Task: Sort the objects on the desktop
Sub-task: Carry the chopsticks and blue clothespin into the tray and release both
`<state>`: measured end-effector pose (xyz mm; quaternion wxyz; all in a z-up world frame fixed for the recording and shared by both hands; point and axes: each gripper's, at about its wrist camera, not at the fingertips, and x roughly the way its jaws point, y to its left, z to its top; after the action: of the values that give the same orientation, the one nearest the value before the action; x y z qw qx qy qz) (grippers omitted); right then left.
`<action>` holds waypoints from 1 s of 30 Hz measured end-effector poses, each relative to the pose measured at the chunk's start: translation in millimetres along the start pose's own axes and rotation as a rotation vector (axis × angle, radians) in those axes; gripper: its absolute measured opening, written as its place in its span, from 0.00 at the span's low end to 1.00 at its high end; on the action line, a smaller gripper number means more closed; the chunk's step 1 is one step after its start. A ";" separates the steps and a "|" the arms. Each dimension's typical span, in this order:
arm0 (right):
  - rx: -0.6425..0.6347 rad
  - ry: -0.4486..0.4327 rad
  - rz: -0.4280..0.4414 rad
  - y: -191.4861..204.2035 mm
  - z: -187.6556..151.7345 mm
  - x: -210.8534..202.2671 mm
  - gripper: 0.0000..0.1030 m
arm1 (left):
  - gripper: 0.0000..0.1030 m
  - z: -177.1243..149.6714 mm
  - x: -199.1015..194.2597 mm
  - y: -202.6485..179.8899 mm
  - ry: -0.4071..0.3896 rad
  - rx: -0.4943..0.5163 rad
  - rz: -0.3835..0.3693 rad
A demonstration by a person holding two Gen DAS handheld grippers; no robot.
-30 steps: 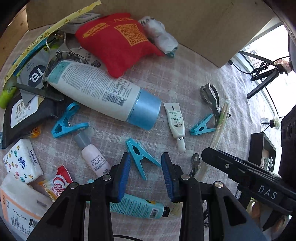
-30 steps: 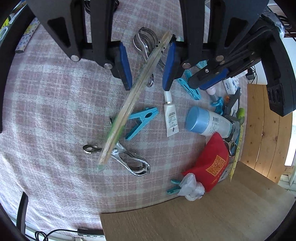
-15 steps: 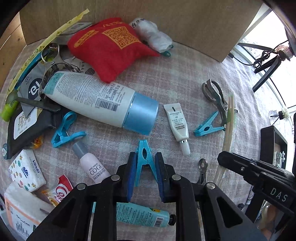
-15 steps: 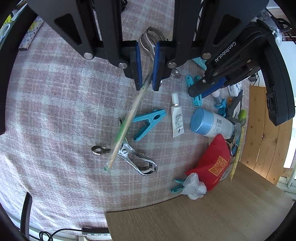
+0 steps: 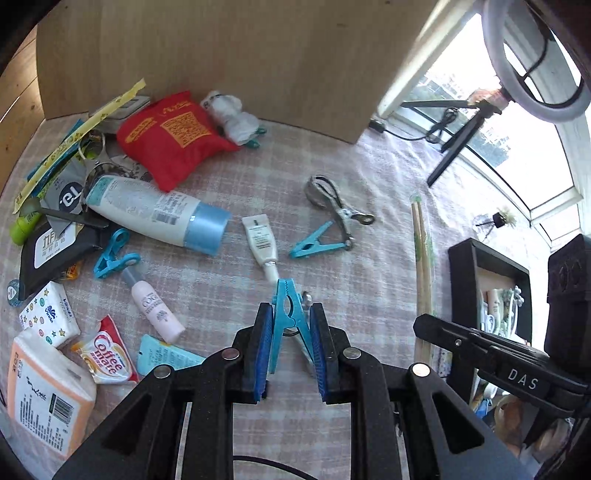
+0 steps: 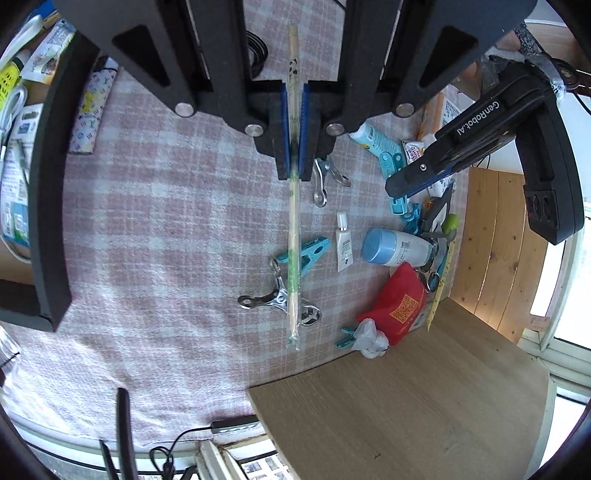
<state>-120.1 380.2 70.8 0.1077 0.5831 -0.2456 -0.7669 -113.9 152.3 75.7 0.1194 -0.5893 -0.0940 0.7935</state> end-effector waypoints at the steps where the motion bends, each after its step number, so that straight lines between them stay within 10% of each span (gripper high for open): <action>1: 0.005 -0.013 -0.011 -8.6 -3.2 -8.8 0.05 | 0.19 4.3 6.3 -13.9 0.001 0.018 -0.013; 17: 0.223 -0.170 -0.138 -176.2 -70.9 -152.2 0.05 | 0.19 -64.8 23.8 -210.3 0.090 0.330 -0.164; 30: 0.306 -0.229 -0.209 -256.4 -97.3 -213.4 0.05 | 0.19 -89.9 35.6 -287.5 0.086 0.396 -0.165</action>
<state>66.5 671.6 102.1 -0.0905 0.5241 -0.3079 -0.7889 -15.1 437.9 100.6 0.3012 -0.5781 0.0212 0.7580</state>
